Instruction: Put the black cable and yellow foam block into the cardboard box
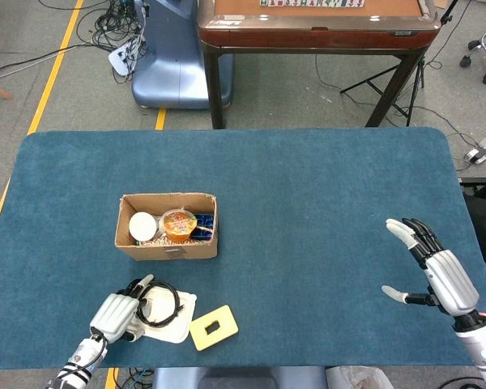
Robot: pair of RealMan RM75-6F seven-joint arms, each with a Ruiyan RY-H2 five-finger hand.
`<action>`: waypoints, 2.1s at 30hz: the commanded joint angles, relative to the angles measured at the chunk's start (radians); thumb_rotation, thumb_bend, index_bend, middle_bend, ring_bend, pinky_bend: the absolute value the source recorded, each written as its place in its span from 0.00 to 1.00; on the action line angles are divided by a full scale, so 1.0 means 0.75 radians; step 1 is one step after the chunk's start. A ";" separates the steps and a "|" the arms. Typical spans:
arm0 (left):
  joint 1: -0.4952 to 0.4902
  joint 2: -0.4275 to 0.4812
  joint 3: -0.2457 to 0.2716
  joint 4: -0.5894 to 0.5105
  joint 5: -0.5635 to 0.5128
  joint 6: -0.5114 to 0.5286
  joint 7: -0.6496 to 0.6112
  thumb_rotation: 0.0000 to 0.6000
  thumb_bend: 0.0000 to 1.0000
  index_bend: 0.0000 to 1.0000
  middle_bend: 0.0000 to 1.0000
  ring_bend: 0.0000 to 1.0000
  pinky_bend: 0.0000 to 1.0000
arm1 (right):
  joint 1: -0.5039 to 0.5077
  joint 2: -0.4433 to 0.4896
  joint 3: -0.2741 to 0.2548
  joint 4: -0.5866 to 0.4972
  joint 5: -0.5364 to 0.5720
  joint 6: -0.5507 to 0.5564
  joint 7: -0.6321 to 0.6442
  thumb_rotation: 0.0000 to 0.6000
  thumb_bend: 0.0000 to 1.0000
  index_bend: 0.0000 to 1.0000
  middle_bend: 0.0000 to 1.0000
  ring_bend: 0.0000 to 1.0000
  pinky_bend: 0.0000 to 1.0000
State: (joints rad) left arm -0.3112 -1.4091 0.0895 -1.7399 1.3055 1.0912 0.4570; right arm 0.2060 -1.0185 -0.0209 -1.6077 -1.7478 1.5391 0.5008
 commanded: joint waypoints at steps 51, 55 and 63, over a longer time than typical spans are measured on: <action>0.032 -0.076 -0.020 0.066 0.004 0.098 -0.039 1.00 0.75 0.60 0.03 0.04 0.28 | 0.002 0.000 0.001 0.003 0.001 -0.001 0.011 1.00 0.00 0.10 0.10 0.00 0.00; 0.035 -0.076 -0.019 0.073 0.028 0.105 -0.074 1.00 0.78 0.61 0.05 0.04 0.30 | 0.002 0.000 0.001 0.003 -0.001 0.001 0.013 1.00 0.00 0.10 0.11 0.00 0.00; 0.044 -0.076 -0.016 0.098 0.113 0.146 -0.151 1.00 0.78 0.65 0.09 0.05 0.34 | 0.001 -0.001 0.000 0.003 -0.003 0.002 0.012 1.00 0.00 0.10 0.10 0.00 0.00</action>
State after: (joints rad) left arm -0.2800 -1.4658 0.0769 -1.6708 1.3801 1.1936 0.3535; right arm 0.2069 -1.0194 -0.0207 -1.6052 -1.7498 1.5408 0.5099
